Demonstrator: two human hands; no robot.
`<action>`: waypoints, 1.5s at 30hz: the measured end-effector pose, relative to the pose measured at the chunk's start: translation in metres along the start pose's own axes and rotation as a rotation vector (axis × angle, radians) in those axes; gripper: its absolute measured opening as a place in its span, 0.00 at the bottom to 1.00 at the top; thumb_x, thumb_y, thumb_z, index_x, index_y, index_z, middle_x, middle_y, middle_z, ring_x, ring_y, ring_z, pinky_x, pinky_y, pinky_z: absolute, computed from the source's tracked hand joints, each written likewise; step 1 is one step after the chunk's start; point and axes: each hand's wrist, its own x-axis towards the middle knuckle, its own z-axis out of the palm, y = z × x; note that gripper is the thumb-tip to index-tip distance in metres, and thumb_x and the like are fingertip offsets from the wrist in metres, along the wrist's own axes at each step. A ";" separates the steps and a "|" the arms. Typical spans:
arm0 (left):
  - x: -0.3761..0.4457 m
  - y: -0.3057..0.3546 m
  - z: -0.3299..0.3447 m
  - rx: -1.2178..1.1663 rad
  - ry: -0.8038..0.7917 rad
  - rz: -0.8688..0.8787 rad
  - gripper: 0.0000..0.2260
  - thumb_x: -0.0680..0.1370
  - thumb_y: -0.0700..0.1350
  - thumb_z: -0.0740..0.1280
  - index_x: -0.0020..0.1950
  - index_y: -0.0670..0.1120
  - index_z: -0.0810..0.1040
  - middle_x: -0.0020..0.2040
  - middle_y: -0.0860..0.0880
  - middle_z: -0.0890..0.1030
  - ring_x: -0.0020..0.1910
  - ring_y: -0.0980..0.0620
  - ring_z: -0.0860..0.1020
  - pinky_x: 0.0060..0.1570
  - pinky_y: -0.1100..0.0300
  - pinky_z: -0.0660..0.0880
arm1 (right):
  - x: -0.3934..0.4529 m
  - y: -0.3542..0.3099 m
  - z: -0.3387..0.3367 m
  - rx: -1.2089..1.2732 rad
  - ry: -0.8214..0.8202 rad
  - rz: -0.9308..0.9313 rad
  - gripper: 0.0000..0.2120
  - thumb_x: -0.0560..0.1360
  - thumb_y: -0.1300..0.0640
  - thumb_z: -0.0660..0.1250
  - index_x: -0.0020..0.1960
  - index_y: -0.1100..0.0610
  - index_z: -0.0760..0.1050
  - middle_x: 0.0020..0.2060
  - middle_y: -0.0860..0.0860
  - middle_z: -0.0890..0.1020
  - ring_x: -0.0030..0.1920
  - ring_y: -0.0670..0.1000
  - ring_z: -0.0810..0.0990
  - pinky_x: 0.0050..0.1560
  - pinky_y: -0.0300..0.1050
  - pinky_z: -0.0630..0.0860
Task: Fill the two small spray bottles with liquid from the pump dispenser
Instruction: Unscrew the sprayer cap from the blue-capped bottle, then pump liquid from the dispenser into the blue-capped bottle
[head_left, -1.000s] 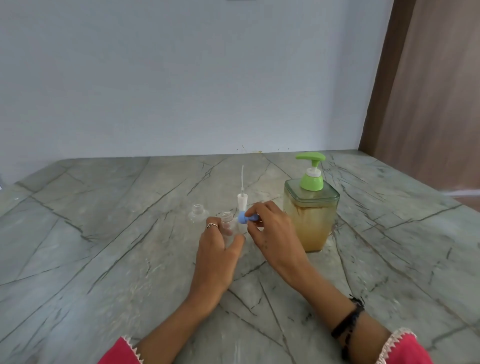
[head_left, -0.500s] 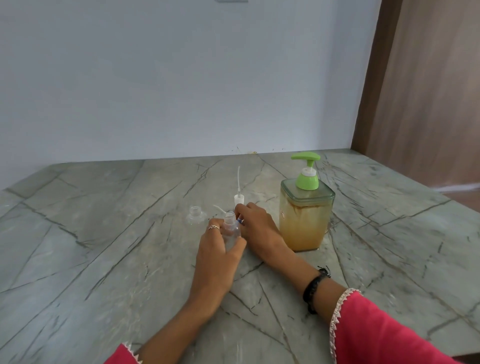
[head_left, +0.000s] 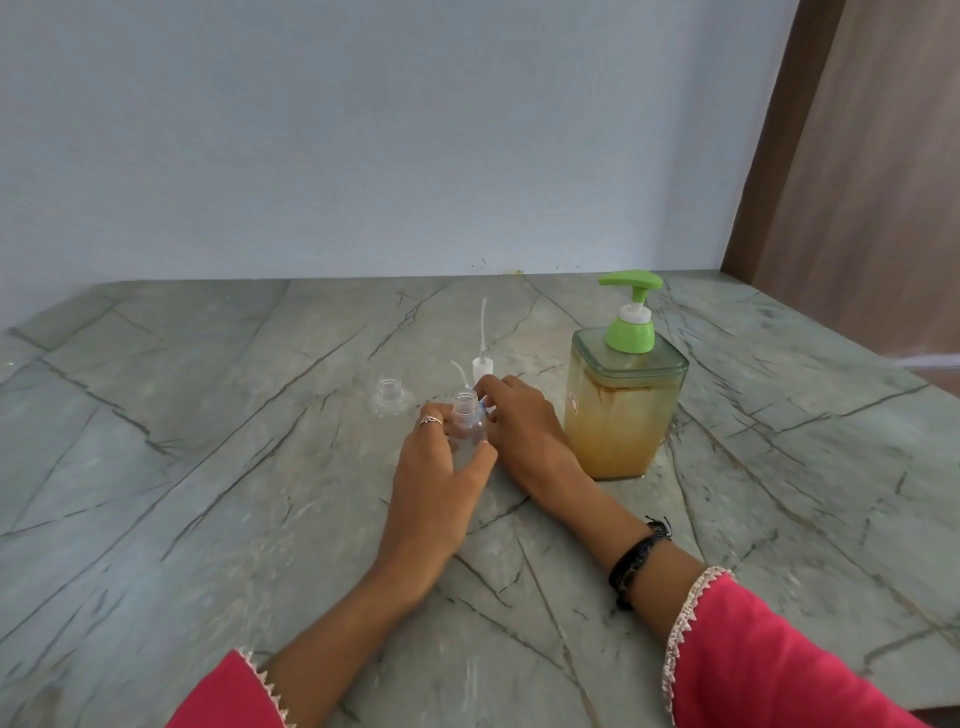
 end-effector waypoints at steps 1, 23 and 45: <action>0.000 0.000 0.000 0.004 0.002 0.000 0.08 0.74 0.45 0.66 0.50 0.52 0.69 0.46 0.55 0.76 0.48 0.56 0.75 0.46 0.62 0.71 | 0.000 0.001 0.000 0.005 0.002 0.005 0.08 0.76 0.60 0.63 0.55 0.58 0.74 0.51 0.57 0.76 0.49 0.57 0.77 0.50 0.52 0.76; 0.000 -0.001 0.000 0.033 0.000 0.009 0.08 0.74 0.46 0.66 0.50 0.51 0.68 0.48 0.54 0.75 0.47 0.55 0.75 0.42 0.68 0.70 | -0.018 -0.002 -0.009 -0.010 0.133 -0.097 0.05 0.78 0.61 0.59 0.50 0.59 0.73 0.47 0.54 0.74 0.42 0.56 0.76 0.44 0.54 0.76; -0.004 0.032 0.001 -0.028 -0.108 0.111 0.10 0.74 0.46 0.68 0.53 0.51 0.71 0.50 0.54 0.77 0.51 0.57 0.76 0.46 0.64 0.71 | -0.077 0.007 -0.090 -0.092 0.812 -0.261 0.03 0.74 0.60 0.70 0.47 0.57 0.77 0.40 0.47 0.79 0.38 0.38 0.69 0.33 0.26 0.67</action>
